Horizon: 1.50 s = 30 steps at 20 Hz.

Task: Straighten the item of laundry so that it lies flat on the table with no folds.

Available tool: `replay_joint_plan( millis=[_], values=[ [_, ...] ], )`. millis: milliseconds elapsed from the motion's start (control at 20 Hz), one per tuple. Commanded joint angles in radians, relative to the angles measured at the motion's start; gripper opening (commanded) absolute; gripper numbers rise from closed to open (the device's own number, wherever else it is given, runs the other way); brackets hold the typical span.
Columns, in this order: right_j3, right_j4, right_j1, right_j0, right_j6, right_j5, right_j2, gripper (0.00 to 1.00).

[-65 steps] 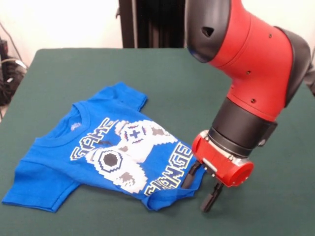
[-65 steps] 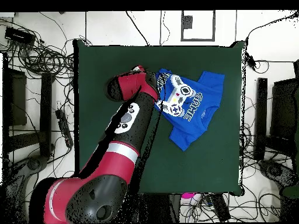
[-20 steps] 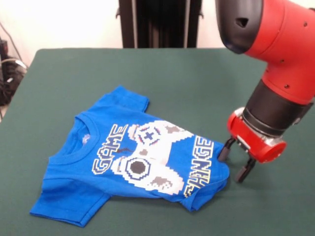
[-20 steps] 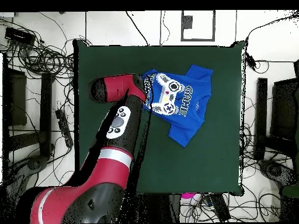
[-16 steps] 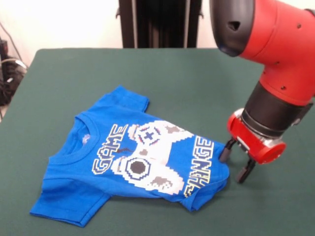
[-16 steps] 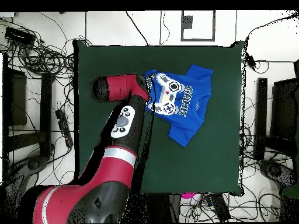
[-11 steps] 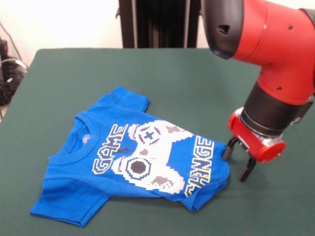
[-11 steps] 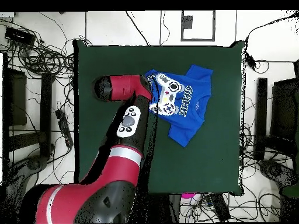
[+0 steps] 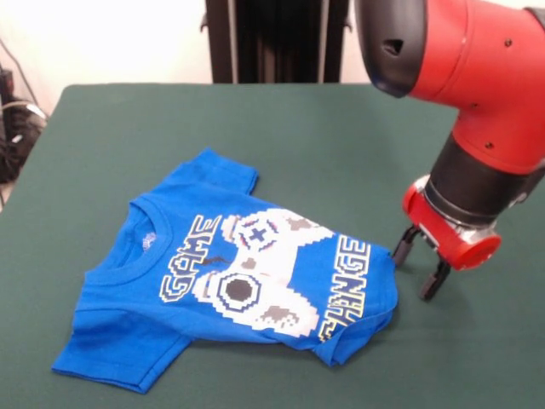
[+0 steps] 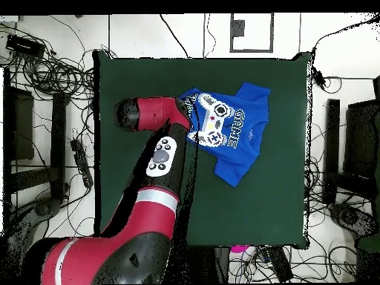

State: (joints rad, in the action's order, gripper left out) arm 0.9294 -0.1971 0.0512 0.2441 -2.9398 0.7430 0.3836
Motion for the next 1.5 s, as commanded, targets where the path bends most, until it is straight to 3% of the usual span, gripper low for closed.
replay_joint_plan(
  millis=[50, 500, 1500],
  values=[
    [0.119, 0.002, 0.02, 0.041, -0.038, 0.103, -0.095, 1.0],
    [0.147, 0.004, 0.024, 0.046, -0.042, 0.11, -0.097, 1.0],
    [0.018, 0.07, -0.138, 0.048, -0.105, -0.056, 0.02, 1.0]
  ],
)
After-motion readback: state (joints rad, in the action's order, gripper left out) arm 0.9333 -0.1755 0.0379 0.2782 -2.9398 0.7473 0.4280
